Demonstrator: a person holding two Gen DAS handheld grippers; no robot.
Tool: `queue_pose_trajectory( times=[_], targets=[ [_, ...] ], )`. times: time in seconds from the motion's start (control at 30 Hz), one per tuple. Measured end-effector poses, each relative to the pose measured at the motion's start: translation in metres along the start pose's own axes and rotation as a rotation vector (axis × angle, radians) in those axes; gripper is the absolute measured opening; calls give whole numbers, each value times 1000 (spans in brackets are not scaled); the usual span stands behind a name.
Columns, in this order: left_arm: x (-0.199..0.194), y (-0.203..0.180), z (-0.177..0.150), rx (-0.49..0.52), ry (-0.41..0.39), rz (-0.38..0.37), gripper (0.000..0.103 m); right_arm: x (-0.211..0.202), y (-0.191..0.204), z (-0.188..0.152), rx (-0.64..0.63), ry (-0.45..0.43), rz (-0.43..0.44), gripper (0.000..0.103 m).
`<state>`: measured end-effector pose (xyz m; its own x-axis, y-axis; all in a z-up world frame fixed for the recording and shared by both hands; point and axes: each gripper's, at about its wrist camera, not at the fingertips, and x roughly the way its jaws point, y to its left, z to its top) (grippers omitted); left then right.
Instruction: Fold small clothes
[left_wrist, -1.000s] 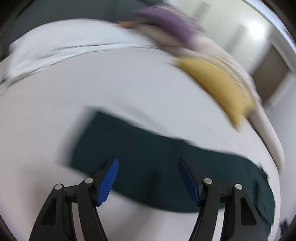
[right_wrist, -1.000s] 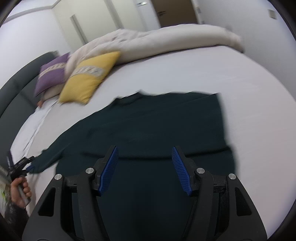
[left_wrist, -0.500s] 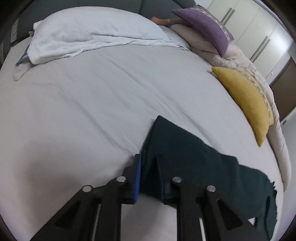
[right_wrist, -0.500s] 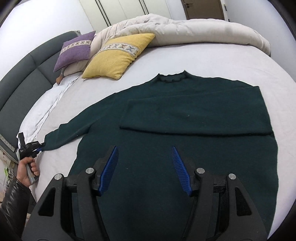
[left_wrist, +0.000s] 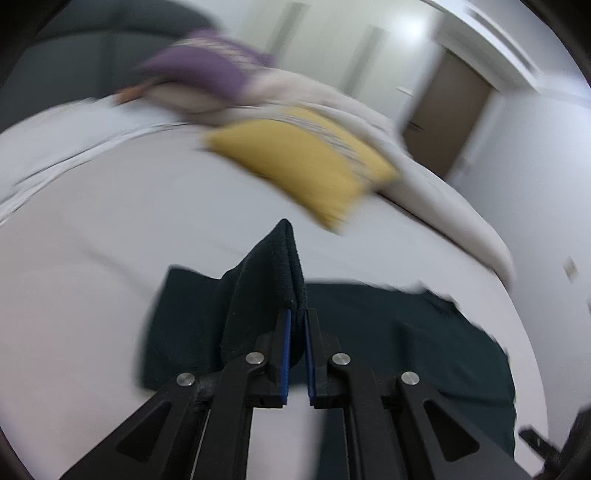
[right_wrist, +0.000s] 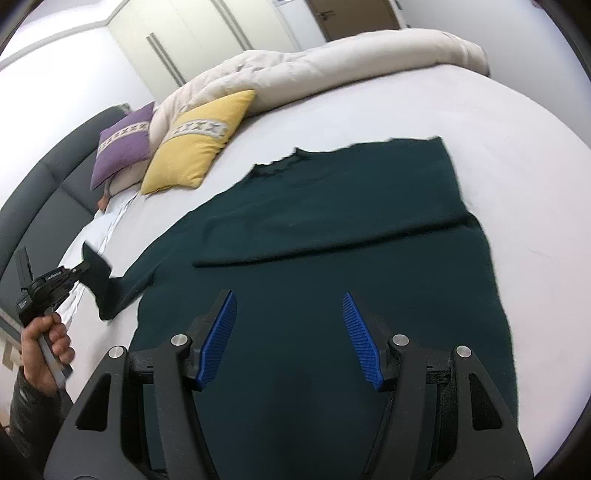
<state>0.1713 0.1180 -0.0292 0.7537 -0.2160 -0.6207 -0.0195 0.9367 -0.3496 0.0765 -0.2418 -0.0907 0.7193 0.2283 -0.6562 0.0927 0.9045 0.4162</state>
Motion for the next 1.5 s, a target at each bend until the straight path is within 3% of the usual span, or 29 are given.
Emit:
queue_pose_trajectory(
  times=[0.13, 0.27, 0.37, 0.43, 0.47, 0.67, 0.77, 0.83, 0.9, 0.93, 1.0, 1.13, 1.27, 1.37, 1.5],
  targets=[
    [48, -86, -54, 113, 111, -104, 7, 2, -21, -4, 45, 7, -5, 58],
    [87, -112, -100, 146, 237, -117, 9, 17, -28, -5, 65, 54, -18, 58],
    [77, -104, -105, 134, 234, -159, 18, 33, -17, 0, 50, 81, 1, 72],
    [60, -93, -99, 146, 191, -149, 57, 44, 0, 4, 18, 83, 17, 72],
    [49, -88, -97, 151, 159, -143, 61, 55, 15, 8, -4, 97, 32, 72],
    [-1, -28, -84, 59, 68, -135, 63, 123, 97, 19, -99, 174, 131, 72],
    [-8, 2, -78, 11, 56, -104, 63, 165, 126, 18, -95, 250, 125, 71],
    [-12, 22, -74, -20, 55, -95, 63, 200, 142, 12, -93, 319, 64, 64],
    [-15, 37, -73, -42, 55, -83, 63, 210, 155, 11, -132, 297, 18, 47],
    [-15, 44, -72, -54, 54, -80, 63, 212, 161, 11, -153, 294, 7, 25],
    [-13, 55, -67, -77, 53, -71, 63, 208, 165, 17, -169, 297, 16, 6],
    [-4, 56, -51, -93, 39, -64, 63, 168, 167, 44, -211, 215, 78, 5],
    [5, 45, -31, -48, 28, -34, 65, 129, 125, 96, -188, 110, 62, 5],
    [29, 33, -18, -4, 59, 6, 70, 138, 81, 113, -149, 138, -18, 5],
    [76, 18, -8, 25, 146, 50, 70, 166, 26, 108, -36, 201, -66, 5]
  ],
)
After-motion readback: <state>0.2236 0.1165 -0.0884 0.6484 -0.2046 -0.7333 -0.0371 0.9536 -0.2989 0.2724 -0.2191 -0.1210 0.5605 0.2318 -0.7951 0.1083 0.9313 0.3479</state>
